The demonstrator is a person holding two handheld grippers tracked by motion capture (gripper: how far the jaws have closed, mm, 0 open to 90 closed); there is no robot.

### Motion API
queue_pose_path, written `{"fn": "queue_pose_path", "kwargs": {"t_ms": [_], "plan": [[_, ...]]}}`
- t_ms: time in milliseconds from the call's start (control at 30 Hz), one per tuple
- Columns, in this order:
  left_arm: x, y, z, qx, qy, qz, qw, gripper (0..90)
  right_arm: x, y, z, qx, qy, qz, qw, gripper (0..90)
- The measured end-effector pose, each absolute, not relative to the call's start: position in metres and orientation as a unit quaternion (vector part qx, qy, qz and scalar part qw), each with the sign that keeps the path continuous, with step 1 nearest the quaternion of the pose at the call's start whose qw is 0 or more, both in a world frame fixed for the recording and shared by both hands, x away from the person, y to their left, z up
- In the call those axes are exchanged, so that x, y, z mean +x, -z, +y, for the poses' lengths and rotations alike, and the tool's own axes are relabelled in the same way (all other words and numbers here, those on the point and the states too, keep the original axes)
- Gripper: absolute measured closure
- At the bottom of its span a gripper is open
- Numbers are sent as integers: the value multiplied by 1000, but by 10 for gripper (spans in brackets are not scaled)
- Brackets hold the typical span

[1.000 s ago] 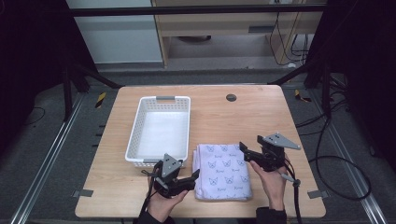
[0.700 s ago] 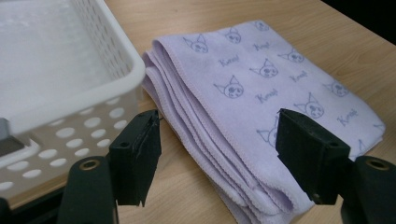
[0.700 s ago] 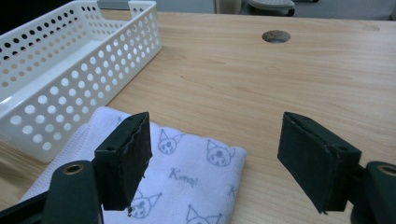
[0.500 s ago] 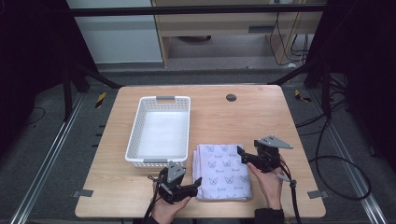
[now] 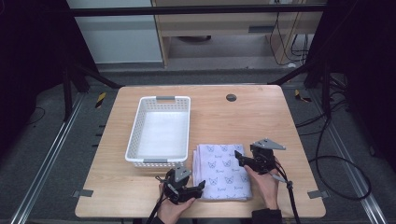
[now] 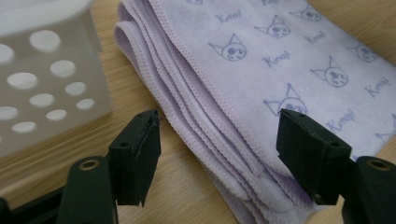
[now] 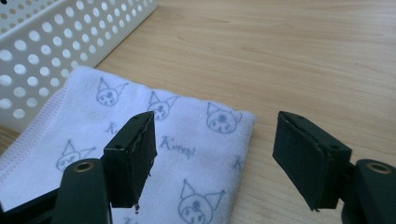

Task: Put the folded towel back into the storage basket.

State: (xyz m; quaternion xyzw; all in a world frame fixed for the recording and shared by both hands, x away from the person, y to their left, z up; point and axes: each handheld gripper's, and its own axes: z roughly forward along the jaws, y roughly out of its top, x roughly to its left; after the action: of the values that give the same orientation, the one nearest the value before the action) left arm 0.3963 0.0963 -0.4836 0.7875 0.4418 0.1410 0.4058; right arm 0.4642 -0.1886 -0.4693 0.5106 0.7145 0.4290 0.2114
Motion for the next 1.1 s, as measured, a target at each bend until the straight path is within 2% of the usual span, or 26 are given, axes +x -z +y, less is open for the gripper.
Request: {"fn": "queue_pose_path", "kwargs": {"t_ms": [633, 800, 1100], "plan": [[404, 500, 86, 793, -123, 451, 390, 266, 469, 495, -185, 523, -395, 731, 192, 383], [405, 502, 86, 796, -124, 447, 389, 255, 471, 499, -184, 521, -395, 735, 180, 457], [404, 501, 81, 800, -128, 448, 378, 271, 473, 503, -183, 533, -394, 731, 159, 497]]}}
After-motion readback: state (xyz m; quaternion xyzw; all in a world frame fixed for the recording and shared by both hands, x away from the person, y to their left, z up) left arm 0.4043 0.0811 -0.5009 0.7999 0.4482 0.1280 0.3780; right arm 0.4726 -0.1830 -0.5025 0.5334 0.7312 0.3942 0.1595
